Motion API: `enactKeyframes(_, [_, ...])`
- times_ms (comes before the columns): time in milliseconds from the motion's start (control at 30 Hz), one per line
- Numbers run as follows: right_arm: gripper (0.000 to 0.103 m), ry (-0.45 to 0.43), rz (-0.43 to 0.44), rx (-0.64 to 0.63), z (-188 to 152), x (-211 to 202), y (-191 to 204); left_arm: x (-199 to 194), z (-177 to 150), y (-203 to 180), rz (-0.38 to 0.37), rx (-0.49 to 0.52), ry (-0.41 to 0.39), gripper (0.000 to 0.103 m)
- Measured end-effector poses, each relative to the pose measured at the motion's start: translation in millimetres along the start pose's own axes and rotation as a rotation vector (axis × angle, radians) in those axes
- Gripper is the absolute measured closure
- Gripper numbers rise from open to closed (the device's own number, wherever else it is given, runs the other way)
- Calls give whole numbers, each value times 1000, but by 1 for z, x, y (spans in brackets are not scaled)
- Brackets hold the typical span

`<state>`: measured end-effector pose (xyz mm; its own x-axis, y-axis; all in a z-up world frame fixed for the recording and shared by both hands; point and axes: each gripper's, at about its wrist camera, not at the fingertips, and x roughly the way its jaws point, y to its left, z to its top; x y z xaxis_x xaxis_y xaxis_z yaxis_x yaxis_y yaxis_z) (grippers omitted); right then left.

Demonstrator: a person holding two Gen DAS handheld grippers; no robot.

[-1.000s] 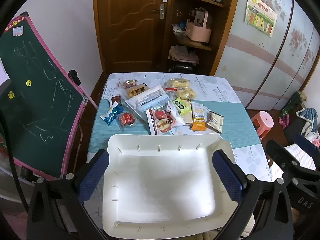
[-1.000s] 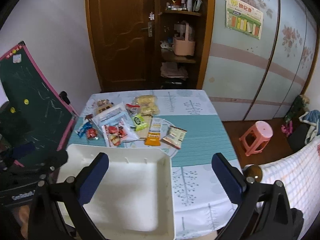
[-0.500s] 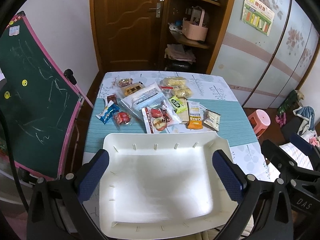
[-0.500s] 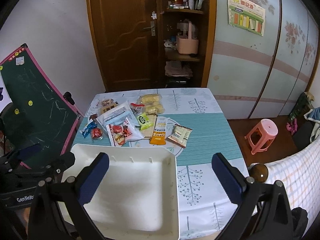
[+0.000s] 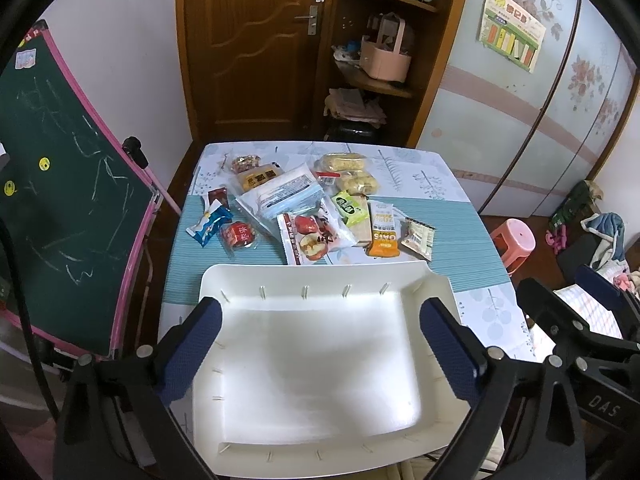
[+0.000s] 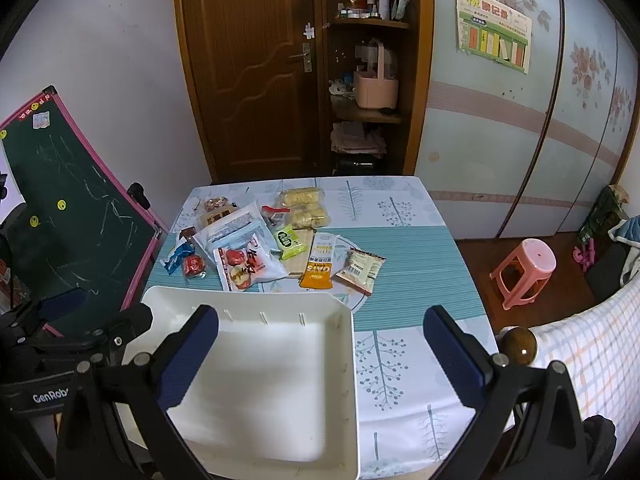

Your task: Organize snacks

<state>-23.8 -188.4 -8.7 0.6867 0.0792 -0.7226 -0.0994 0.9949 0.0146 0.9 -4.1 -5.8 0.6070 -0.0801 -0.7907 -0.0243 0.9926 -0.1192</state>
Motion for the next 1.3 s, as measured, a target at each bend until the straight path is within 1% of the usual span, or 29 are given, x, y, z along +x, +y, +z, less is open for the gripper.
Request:
enactKeyframes(233, [0, -6, 13, -5, 0, -2, 0, 1, -1, 3, -21, -17, 13, 5])
enactKeyframes(600, [0, -5, 24, -11, 1, -2, 5, 0, -2, 8, 17, -15, -2, 4])
enactKeyframes(800, [0, -10, 36, -15, 1, -1, 7, -5, -2, 14, 14, -33, -22, 4])
enactKeyframes(967, [0, -4, 41, -19, 0, 0, 9, -10, -2, 15, 32, -34, -43, 4])
enactKeyframes(1200, [0, -4, 42, -18, 0, 1, 10, -12, -1, 15, 25, -40, -55, 4])
enactKeyframes(1300, [0, -1, 43, -19, 1, 2, 11, -12, 0, 16, 23, -42, -47, 4])
